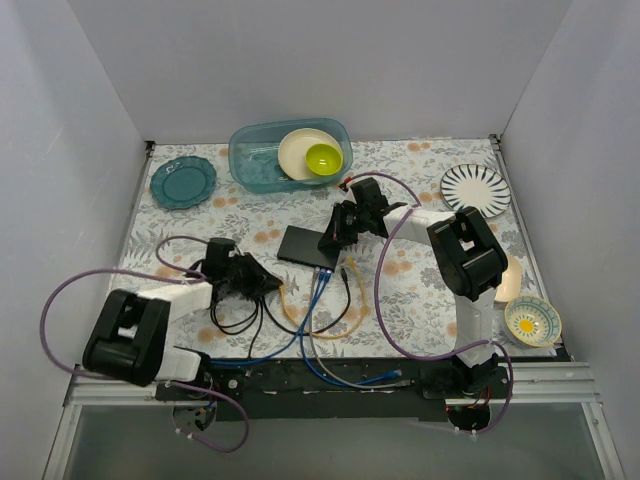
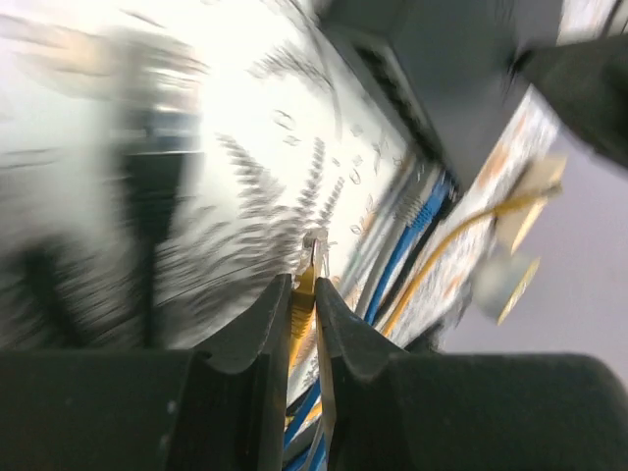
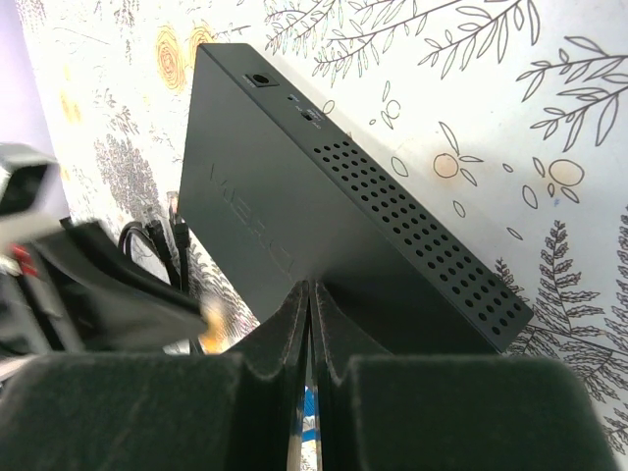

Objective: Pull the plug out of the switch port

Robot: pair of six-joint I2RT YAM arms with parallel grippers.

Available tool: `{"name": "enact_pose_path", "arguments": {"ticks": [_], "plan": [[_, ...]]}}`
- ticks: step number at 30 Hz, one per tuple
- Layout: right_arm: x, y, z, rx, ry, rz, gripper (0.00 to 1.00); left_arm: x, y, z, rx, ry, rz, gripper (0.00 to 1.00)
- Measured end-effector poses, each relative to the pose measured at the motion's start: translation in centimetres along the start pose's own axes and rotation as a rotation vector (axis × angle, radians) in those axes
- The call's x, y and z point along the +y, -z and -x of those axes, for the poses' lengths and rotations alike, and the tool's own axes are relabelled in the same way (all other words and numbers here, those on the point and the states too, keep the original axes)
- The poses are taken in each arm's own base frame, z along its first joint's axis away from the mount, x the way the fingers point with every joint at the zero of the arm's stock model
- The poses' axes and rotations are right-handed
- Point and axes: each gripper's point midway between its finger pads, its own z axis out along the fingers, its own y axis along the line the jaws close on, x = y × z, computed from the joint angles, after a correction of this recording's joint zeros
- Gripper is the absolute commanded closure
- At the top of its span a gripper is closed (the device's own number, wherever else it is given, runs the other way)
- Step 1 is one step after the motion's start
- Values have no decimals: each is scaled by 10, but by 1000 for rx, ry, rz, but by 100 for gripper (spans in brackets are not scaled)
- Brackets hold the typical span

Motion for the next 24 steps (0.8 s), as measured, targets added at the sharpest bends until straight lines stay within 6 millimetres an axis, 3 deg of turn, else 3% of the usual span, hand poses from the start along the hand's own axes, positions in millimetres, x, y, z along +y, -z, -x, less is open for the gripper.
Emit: {"name": "enact_pose_path", "arguments": {"ticks": [3,5,8,11,14,19,21,24], "plan": [[0,0,0,-1,0,0,90,19,35,41,-185,61,93,100],[0,0,0,-1,0,0,90,33,55,65,-290,97,168,73],[0,0,0,0,0,-1,90,42,64,70,-316,110,233,54],[0,0,0,1,2,-3,90,41,64,68,-293,111,241,45],[-1,0,0,2,5,-9,90,22,64,73,-282,85,197,41],[0,1,0,3,10,-8,90,-41,56,85,-266,-29,46,42],[-1,1,0,3,12,-8,90,-65,45,78,-231,-85,-9,47],[-1,1,0,3,14,-9,90,-85,19,52,-133,-148,-62,54]]}}
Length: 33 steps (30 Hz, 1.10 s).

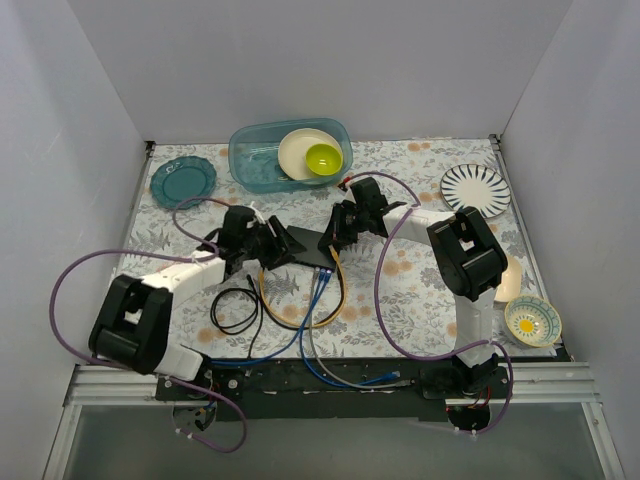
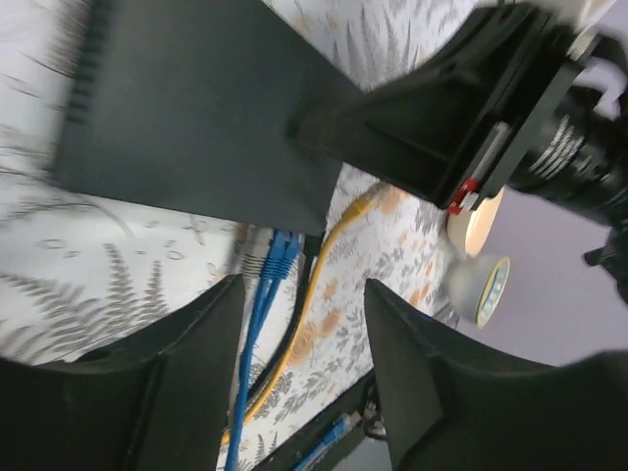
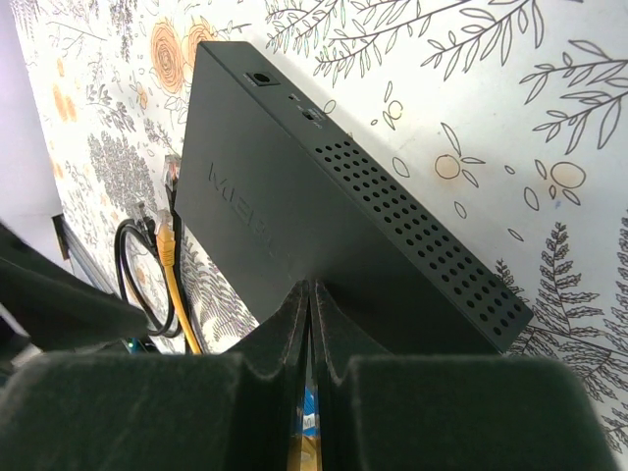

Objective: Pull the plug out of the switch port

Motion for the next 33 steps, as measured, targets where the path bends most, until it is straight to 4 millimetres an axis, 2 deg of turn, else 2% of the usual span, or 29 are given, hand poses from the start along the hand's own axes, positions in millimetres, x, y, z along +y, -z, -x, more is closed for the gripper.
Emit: {"name": "enact_pose_path", "arguments": {"ticks": [2,5,10,17,23,33], "plan": [[0,0,0,0,1,0,90,-3,-18,-24,78,-16,-13,58],[0,0,0,1,3,-1,90,8,-37,-58,186,-7,3,61],[0,0,0,2,4,-1,90,36,-45,-80,239,35,53,61],[0,0,0,3,3,0,90,31,-55,-76,226,44,6,61],[0,-1,0,3,3,1,90,26,-65,-72,212,83,-19,66],[-1,0,1,1,-1,0,90,30,-71,-64,199,127,3,73]]}}
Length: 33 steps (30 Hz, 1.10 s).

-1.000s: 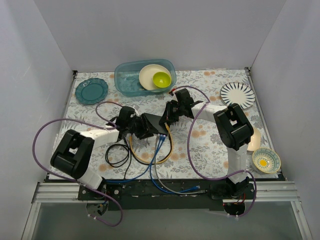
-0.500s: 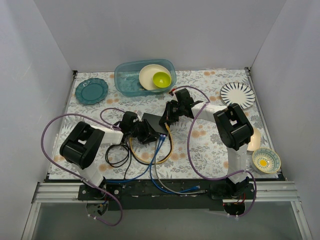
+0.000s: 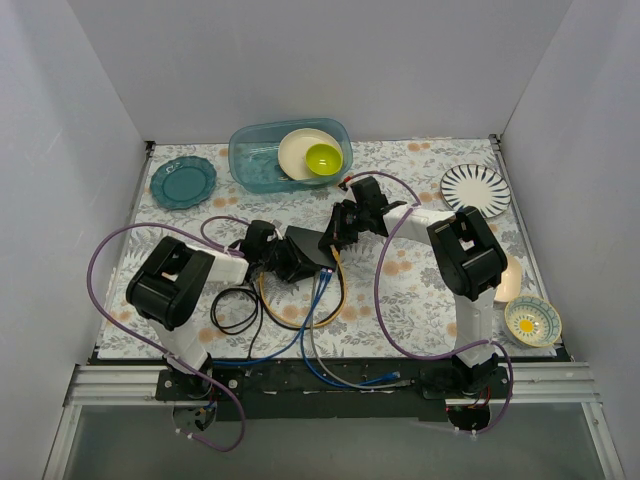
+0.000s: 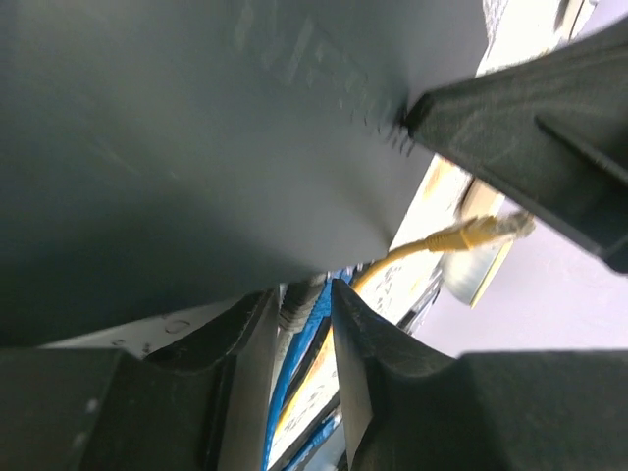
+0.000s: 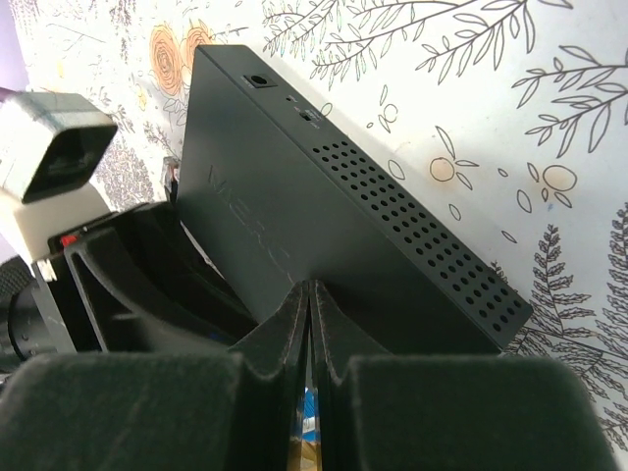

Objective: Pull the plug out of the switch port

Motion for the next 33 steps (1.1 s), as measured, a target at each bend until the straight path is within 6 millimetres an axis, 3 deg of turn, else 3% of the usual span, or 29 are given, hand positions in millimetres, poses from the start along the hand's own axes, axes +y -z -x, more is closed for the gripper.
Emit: {"name": "enact_pose_path", "arguments": {"ticks": [7,15,21,33], "plan": [[0,0,1,0,-2,3,90,0,0,10,-26,68,2,65],[0,0,1,3,-5,6,90,-1,-1,13,-36,126,-7,69],[-1,1,3,0,-7,5,90,-4,-3,14,-33,92,-31,74],[-2,1,3,1,-8,7,90,-4,-3,13,-37,-40,-69,62]]}}
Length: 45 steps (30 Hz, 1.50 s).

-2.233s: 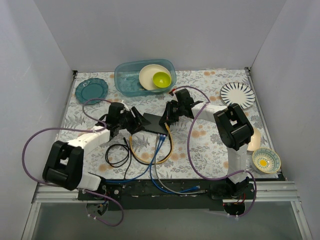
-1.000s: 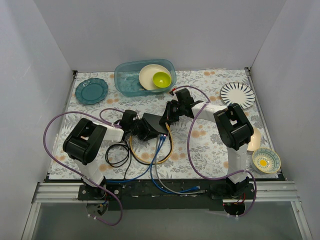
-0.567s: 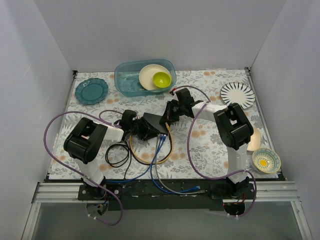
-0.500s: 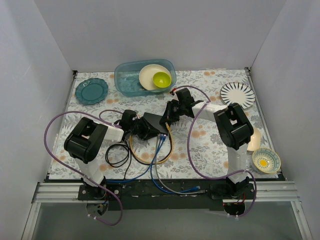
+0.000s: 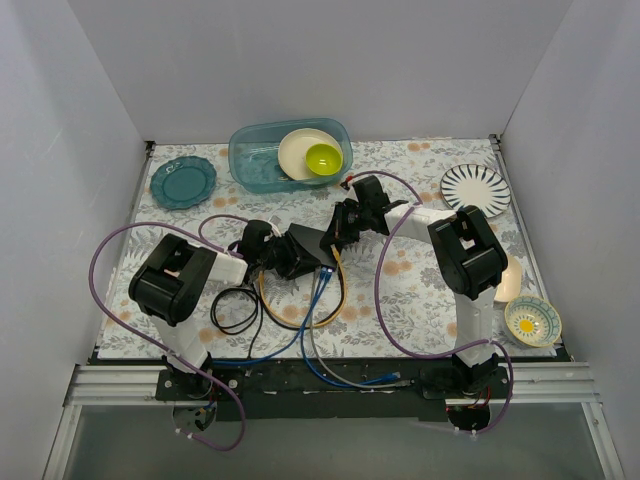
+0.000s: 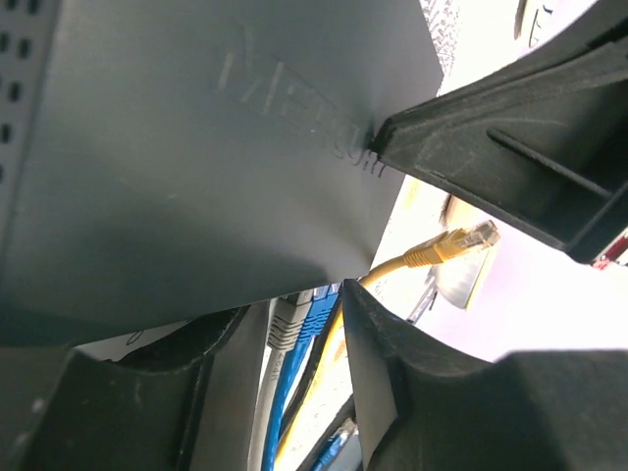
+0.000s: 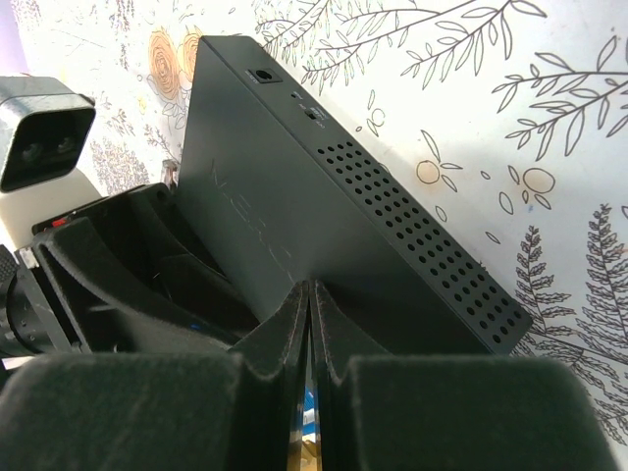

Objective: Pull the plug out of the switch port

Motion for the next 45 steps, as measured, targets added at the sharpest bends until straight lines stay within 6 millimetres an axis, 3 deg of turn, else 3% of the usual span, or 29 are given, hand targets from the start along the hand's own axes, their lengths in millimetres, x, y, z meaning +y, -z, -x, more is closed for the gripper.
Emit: {"name": "enact_pose_path", "arguments": {"ticks": [7,17,19,22,33,35,38,41,45], "plan": [[-1,0,1,-1,-1,0,90,2,1,-1,-5,-46,-8,74],[-1,0,1,1,-4,2,90,7,2,-5,9,-70,-6,80],[-1,0,0,3,-4,3,90,8,1,-6,15,-71,-7,84],[-1,0,0,4,-5,4,90,7,1,-6,25,-72,-13,99],[0,0,0,8,-6,8,90,6,2,-6,28,-93,-22,100],[0,0,0,8,-6,9,90,7,3,-6,18,-95,-19,94],[0,0,0,8,-6,9,90,11,9,-6,0,-94,2,65],[0,-1,1,8,-6,9,90,10,16,-10,5,-60,-3,57],[0,-1,1,8,-7,9,90,7,18,-10,-3,-39,-5,55]]}}
